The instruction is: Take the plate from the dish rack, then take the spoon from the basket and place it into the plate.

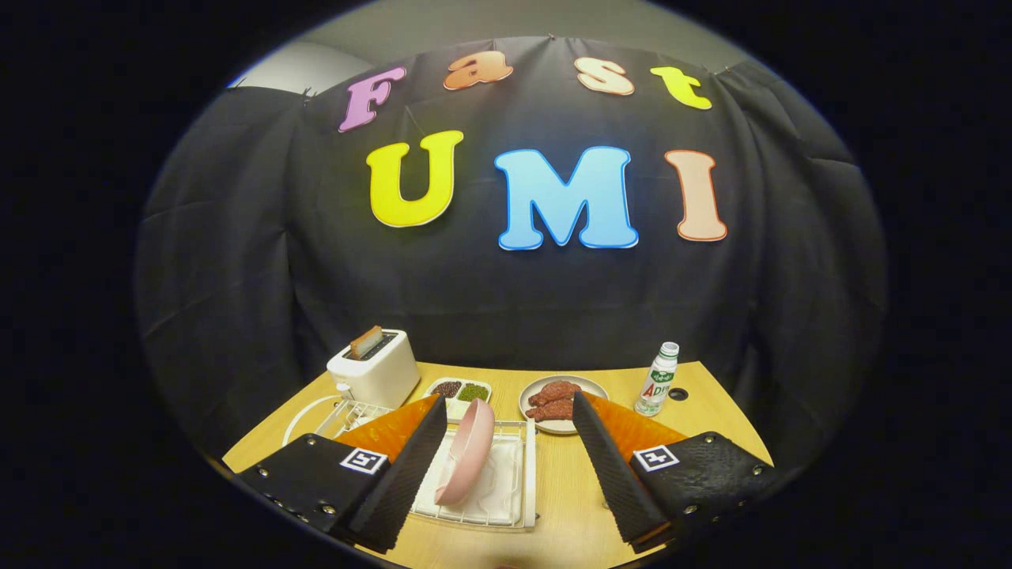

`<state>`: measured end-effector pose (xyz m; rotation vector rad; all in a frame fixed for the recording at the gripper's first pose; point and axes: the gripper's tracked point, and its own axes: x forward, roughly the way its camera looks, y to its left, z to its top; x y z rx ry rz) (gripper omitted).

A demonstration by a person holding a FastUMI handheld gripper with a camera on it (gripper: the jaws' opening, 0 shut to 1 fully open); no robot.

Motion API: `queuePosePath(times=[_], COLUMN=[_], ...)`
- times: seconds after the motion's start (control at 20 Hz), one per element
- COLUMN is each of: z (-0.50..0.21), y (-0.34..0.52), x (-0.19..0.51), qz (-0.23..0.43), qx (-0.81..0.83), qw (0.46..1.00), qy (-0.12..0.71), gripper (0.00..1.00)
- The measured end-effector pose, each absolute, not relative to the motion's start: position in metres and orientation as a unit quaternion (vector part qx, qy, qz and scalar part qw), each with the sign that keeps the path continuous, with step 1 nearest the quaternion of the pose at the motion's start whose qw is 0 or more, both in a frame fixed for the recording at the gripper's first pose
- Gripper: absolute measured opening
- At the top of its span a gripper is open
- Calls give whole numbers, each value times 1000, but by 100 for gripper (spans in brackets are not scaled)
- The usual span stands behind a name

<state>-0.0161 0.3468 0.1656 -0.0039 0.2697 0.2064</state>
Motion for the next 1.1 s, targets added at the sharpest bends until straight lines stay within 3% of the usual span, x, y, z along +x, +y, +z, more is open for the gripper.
queuePosePath(times=[0.4,0.65,0.95,1.0,1.1], z=[128,95,60,57,49], y=[369,381,379,377,371], x=[15,33,49,49,53], qz=[48,12,-55,-69,-97], qx=[-1,-43,-104,-115,-133], qw=[976,966,948,945,938], qy=[213,255,294,298,305], gripper=[92,80,51,51,34])
